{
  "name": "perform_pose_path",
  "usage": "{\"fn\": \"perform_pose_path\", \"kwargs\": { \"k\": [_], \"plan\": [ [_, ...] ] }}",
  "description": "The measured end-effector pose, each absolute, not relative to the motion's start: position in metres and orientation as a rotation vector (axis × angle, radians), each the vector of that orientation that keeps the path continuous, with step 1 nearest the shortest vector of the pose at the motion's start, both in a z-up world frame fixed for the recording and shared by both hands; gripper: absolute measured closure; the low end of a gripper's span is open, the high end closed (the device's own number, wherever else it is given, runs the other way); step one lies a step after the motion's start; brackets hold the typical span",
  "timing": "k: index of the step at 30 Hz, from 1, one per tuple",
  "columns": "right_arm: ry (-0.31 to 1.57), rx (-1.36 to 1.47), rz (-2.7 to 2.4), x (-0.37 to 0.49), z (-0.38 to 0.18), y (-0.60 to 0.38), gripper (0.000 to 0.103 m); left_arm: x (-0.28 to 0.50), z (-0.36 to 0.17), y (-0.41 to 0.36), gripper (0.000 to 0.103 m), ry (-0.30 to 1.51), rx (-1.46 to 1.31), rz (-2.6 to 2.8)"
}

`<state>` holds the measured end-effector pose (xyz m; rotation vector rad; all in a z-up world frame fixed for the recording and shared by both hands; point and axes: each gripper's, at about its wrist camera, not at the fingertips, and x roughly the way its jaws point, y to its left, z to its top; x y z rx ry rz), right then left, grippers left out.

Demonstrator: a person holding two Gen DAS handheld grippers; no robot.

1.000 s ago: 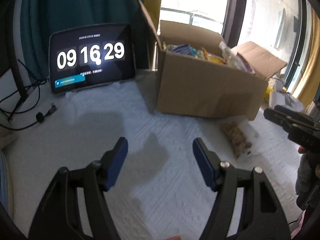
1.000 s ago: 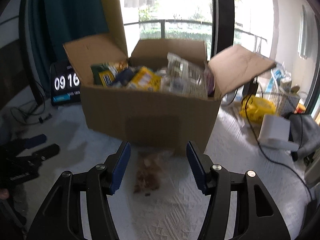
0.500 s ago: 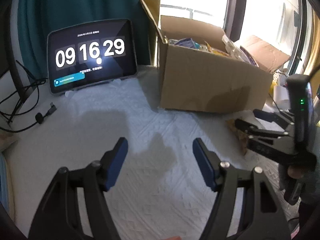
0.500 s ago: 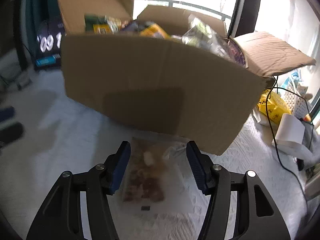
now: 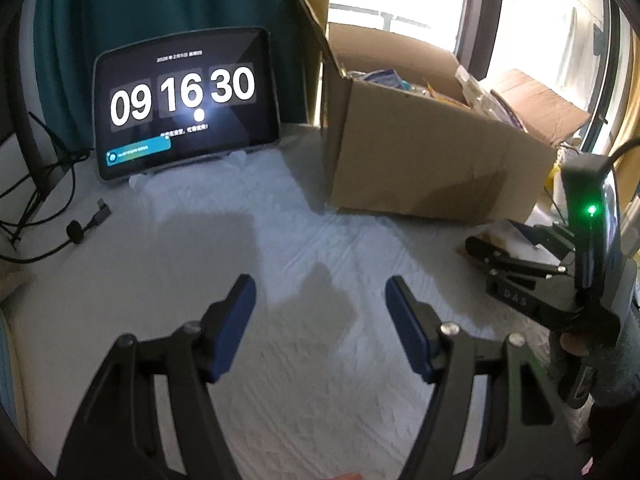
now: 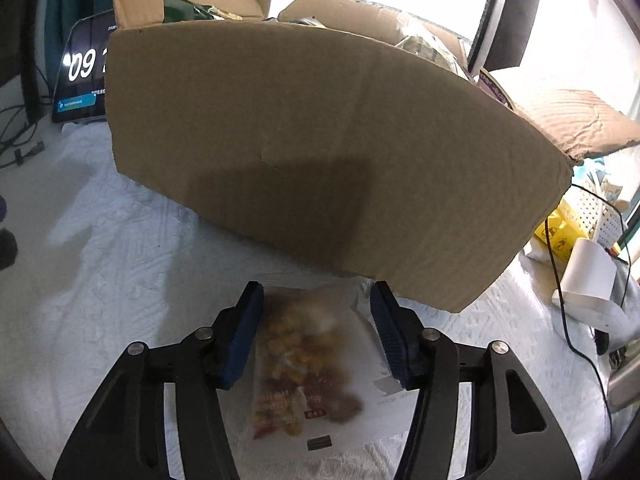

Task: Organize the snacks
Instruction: 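Grasp the clear dried-fruit bag with the right tool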

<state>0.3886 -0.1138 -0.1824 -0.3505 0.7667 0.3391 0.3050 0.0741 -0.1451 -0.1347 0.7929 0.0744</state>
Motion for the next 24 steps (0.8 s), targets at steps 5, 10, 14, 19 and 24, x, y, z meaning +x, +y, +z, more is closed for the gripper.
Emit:
{"fn": "perform_pose_path", "kwargs": {
  "k": [5, 10, 14, 19, 24],
  "plan": [
    [0.771, -0.336, 0.357, 0.376, -0.181, -0.119, 0.051, 0.298, -0.141, 0.07, 0.034, 0.787, -0.135, 0.081],
    [0.777, -0.332, 0.402, 0.363, -0.177, -0.126, 0.051, 0.286, -0.127, 0.06, 0.034, 0.758, -0.14, 0.079],
    [0.802, -0.269, 0.423, 0.349, -0.173, -0.14, 0.051, 0.276, -0.122, 0.053, 0.034, 0.755, -0.124, 0.072],
    [0.823, -0.221, 0.448, 0.326, -0.17, -0.153, 0.052, 0.26, -0.125, 0.045, 0.034, 0.779, -0.102, 0.071],
    [0.839, -0.164, 0.465, 0.305, -0.169, -0.169, 0.052, 0.246, -0.131, 0.034, 0.034, 0.797, -0.083, 0.065]
  ]
}}
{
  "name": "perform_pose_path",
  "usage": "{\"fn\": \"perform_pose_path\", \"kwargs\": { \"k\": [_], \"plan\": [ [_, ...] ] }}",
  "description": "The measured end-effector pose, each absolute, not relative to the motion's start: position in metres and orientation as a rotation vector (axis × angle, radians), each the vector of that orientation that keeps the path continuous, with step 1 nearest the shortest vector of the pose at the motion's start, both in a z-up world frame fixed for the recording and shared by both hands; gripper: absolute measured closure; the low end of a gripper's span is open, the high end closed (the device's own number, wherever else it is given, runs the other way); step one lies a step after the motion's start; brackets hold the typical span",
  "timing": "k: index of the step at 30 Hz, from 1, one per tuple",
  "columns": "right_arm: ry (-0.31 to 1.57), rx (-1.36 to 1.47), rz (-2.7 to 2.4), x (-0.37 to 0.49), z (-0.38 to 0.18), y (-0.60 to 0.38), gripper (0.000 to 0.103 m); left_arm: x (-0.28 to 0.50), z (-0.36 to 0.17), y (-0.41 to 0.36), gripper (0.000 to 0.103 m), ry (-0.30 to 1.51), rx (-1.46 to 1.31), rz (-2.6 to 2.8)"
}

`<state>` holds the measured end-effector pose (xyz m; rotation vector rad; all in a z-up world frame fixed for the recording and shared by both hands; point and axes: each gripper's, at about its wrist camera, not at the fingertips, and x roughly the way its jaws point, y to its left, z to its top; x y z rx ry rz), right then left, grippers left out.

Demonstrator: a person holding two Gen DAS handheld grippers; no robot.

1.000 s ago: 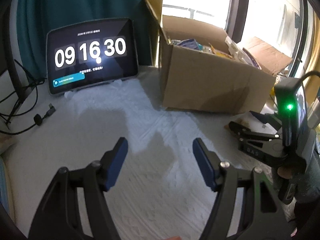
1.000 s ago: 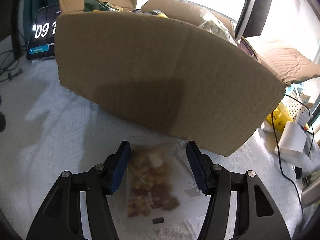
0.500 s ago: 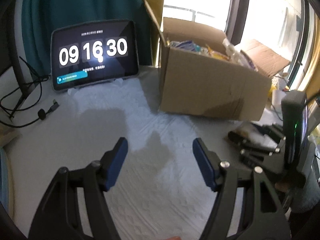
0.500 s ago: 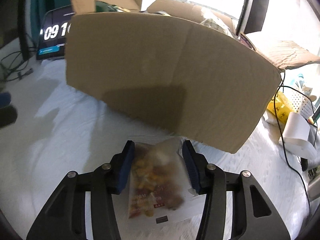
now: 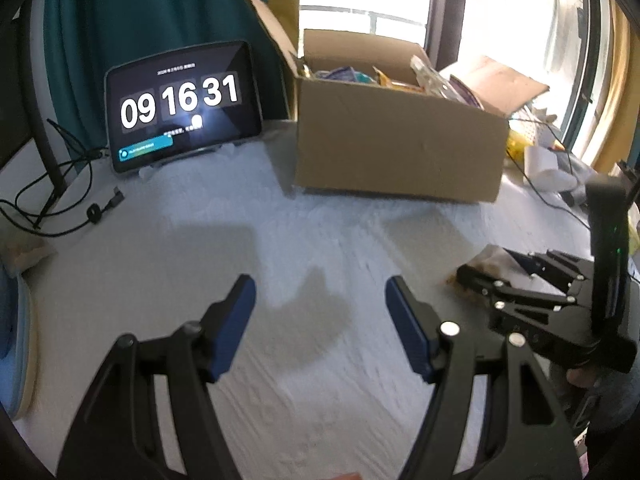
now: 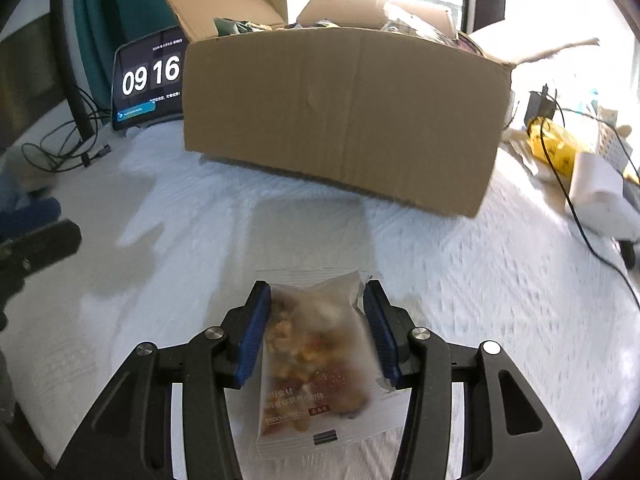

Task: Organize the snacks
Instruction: 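Grasp the clear dried-fruit bag with the right tool, then lift the dried-fruit bag with the right tool and carry it over the box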

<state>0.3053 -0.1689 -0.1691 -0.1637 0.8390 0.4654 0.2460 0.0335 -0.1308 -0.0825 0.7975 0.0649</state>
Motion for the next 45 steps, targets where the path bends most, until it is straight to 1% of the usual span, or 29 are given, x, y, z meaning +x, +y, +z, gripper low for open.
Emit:
{"fn": "perform_pose_path", "kwargs": {
  "k": [5, 6, 7, 9, 14, 29, 36, 45],
  "plan": [
    [0.848, -0.148, 0.471, 0.29, -0.168, -0.176, 0.054, 0.233, -0.133, 0.019, 0.034, 0.817, -0.062, 0.056],
    [0.847, -0.146, 0.473, 0.286, -0.166, -0.18, 0.056, 0.23, -0.132, 0.016, 0.034, 0.818, -0.052, 0.056],
    [0.842, -0.145, 0.472, 0.283, -0.163, -0.181, 0.063, 0.228, -0.131, 0.013, 0.034, 0.818, -0.042, 0.06],
    [0.835, -0.132, 0.474, 0.278, -0.158, -0.185, 0.064, 0.225, -0.128, 0.008, 0.034, 0.816, -0.03, 0.065],
    [0.778, -0.124, 0.477, 0.263, -0.136, -0.196, 0.073, 0.219, -0.115, -0.004, 0.034, 0.796, -0.011, 0.054],
    [0.602, -0.092, 0.504, 0.253, -0.061, -0.215, 0.074, 0.235, -0.051, -0.023, 0.034, 0.676, 0.028, 0.011],
    [0.527, -0.076, 0.518, 0.269, -0.028, -0.215, 0.074, 0.251, -0.022, -0.021, 0.034, 0.605, 0.036, -0.003],
    [0.472, -0.056, 0.529, 0.312, 0.003, -0.212, 0.074, 0.29, 0.001, -0.001, 0.034, 0.52, 0.027, 0.007]
  ]
}}
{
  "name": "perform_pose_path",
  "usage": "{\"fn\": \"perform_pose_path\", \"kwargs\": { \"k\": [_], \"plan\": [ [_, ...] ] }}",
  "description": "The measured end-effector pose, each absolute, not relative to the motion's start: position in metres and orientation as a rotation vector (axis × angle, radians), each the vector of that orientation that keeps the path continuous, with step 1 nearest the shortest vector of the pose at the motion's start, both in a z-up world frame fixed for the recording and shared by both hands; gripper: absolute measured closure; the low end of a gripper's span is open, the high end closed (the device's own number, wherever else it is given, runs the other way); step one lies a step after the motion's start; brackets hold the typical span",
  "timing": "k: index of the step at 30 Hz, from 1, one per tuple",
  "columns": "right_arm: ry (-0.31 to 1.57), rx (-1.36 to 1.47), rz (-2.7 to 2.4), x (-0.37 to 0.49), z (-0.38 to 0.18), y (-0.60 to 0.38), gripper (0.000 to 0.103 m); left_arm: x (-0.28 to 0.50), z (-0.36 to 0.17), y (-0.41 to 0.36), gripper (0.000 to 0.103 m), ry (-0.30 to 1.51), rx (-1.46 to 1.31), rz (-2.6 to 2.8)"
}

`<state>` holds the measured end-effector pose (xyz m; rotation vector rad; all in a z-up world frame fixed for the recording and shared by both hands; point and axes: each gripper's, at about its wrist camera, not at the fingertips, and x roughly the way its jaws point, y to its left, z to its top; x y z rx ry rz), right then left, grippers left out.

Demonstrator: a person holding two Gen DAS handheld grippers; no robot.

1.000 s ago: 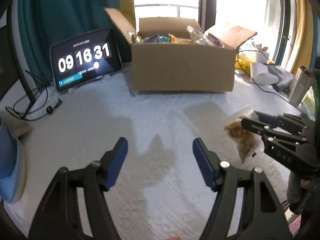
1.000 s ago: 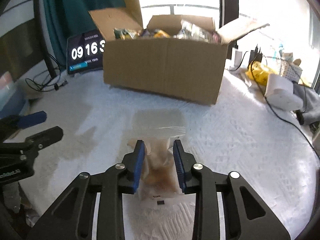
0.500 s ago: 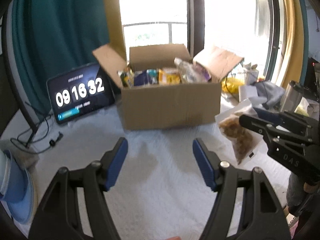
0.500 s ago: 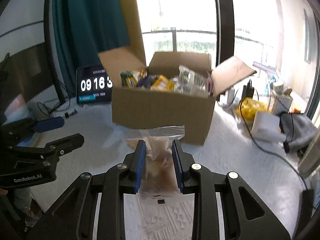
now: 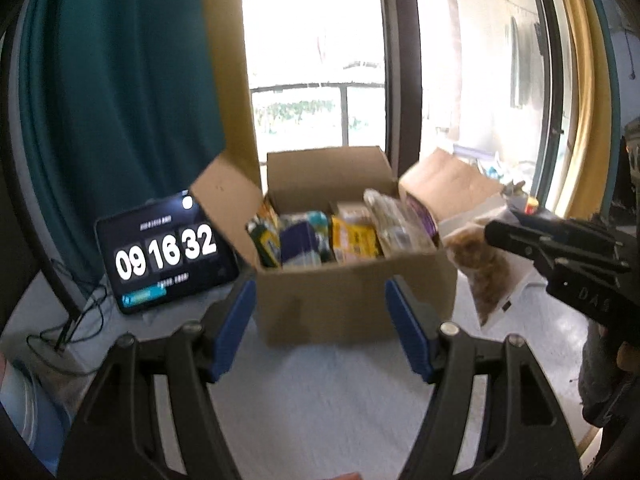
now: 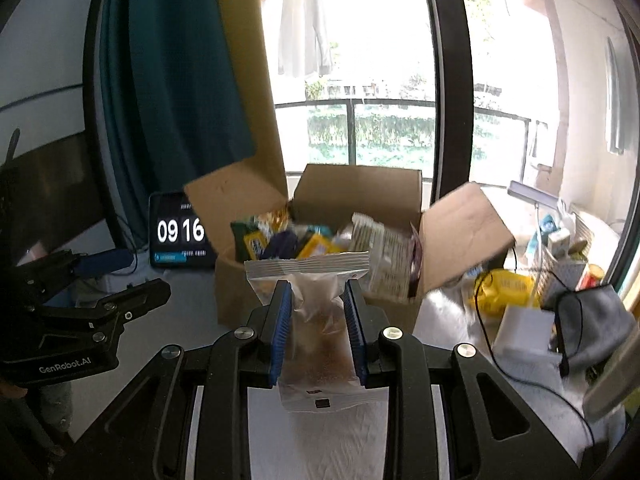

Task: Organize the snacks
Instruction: 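Lift the dried-fruit bag with the right tool and carry it over the box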

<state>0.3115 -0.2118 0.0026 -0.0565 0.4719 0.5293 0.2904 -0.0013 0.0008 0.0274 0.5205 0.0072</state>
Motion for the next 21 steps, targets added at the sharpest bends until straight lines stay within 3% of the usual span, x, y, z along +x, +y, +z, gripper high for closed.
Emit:
{"fn": "perform_pose_path", "kwargs": {
  "k": [21],
  "plan": [
    [0.471, -0.034, 0.512, 0.429, 0.028, -0.168, 0.075, 0.404, 0.008, 0.046, 0.034, 0.451, 0.006, 0.02]
  ]
}}
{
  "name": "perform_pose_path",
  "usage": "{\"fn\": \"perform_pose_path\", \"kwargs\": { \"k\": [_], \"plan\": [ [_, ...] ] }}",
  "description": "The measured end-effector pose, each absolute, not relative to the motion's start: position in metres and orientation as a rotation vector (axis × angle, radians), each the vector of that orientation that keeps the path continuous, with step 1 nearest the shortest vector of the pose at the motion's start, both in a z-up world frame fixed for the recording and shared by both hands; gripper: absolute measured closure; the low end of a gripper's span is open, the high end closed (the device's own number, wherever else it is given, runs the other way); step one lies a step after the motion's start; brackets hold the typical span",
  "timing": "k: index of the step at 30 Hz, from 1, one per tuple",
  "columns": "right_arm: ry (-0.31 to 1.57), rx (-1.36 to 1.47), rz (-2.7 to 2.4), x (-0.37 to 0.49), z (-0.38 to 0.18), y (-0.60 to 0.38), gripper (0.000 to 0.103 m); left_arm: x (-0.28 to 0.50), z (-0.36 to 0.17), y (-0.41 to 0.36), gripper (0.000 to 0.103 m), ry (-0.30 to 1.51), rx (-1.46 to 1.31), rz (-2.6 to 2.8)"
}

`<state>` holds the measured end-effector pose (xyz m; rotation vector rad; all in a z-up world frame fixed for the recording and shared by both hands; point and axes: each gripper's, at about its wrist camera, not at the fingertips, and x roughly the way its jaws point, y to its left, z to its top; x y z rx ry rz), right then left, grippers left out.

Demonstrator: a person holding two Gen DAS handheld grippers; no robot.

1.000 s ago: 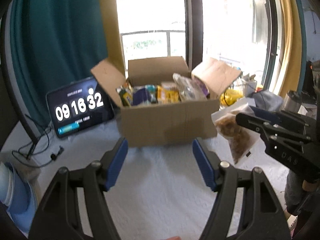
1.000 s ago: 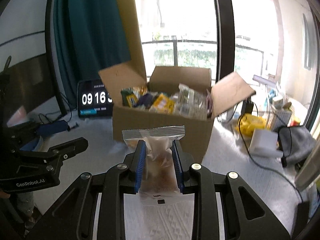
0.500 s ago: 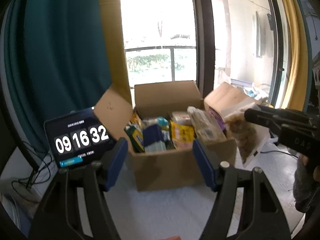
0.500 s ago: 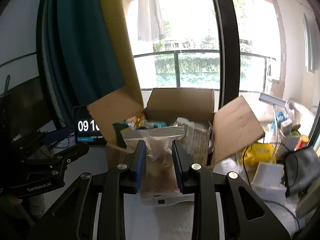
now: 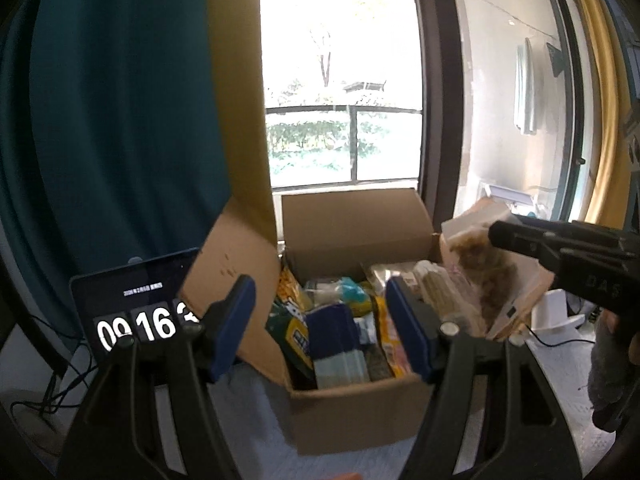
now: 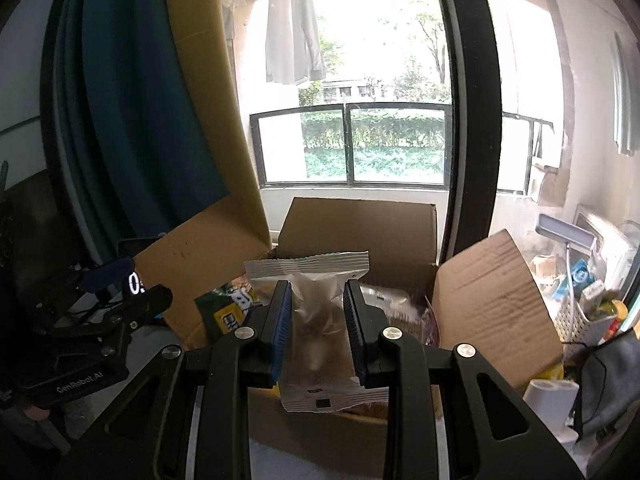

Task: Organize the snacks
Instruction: 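Lift the dried-fruit bag with the right tool and carry it over the box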

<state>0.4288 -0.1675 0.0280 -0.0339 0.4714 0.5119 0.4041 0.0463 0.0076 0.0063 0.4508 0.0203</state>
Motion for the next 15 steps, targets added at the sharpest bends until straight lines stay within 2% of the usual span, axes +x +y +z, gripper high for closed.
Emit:
{"fn": "perform_pose_path", "kwargs": {
  "k": [15],
  "plan": [
    [0.487, -0.037, 0.479, 0.486, 0.012, -0.133, 0.075, 0.463, -0.004, 0.077, 0.034, 0.401, -0.067, 0.05]
  ]
}}
